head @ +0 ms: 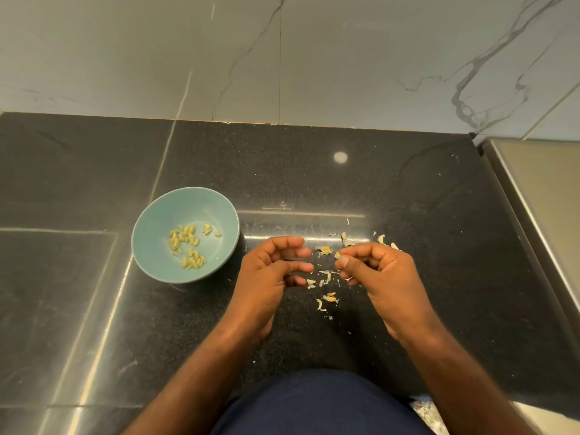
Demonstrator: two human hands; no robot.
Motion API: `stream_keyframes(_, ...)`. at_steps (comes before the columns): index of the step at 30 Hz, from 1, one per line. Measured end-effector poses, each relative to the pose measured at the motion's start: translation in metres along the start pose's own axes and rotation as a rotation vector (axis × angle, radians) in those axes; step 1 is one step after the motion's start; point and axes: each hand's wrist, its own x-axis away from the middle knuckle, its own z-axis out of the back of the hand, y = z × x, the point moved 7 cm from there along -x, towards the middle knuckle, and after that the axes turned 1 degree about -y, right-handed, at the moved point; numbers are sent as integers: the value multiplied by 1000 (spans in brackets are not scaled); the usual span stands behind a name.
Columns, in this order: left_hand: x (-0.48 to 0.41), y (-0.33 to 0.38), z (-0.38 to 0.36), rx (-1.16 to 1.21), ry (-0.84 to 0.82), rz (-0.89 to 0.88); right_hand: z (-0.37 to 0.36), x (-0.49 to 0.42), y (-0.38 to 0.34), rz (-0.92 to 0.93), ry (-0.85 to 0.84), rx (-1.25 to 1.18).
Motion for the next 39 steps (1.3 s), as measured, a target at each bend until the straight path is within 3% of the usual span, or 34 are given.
stream_keyframes(4, -1, 2, 4, -209, 40, -67, 7, 0, 8, -20, 33, -33)
stream_keyframes(9, 5, -6, -15, -386, -173, -99, -11, 6, 13, -59, -79, -16)
stream_keyframes(13, 4, -12, -13, -523, -189, -137, -19, 13, 24, -99, -137, 99)
stream_keyframes(17, 5, -14, -11, -618, -215, -199, -21, 18, 29, -157, -178, 178)
stream_keyframes(22, 7, -13, -12, -619, -273, -262, -32, 26, 30, -188, -350, 148)
stream_keyframes(25, 9, -15, -15, -642, -303, -259, -34, 28, 31, -193, -335, 121)
stream_keyframes(31, 14, -9, -20, -883, -282, -440, -40, 31, 37, -231, -400, 84)
stream_keyframes(35, 14, -13, -21, -932, -313, -407, -41, 29, 32, -224, -430, 114)
stream_keyframes(39, 16, -13, -27, -1149, -378, -433, -44, 30, 39, -281, -438, 124)
